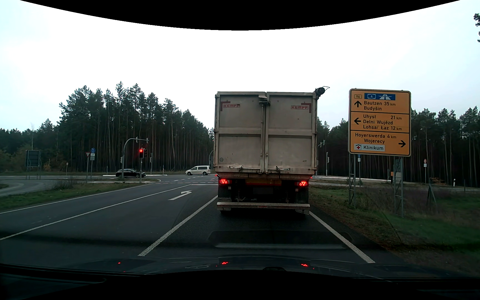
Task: Follow the waypoints while adhering to traffic rules and regulations
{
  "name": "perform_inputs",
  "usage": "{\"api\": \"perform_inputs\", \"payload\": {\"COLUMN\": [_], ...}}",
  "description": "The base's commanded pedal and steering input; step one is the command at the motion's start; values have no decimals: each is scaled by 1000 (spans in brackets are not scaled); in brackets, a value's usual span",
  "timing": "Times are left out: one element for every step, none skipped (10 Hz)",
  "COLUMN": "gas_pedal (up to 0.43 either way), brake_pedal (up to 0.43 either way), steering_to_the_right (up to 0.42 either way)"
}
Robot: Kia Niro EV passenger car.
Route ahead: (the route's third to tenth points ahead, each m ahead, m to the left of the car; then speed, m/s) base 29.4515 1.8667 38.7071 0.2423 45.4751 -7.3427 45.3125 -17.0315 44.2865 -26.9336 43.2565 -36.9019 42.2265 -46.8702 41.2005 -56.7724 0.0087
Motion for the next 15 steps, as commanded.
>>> {"api": "perform_inputs", "payload": {"gas_pedal": [0,0,0,0,0,0,0,0,0,0,0,0,0,0,0], "brake_pedal": [439,433,390,372,366,360,360,360,360,354,354,354,354,354,354], "steering_to_the_right": [2,2,2,2,2,2,2,2,2,2,2,2,2,2,2]}}
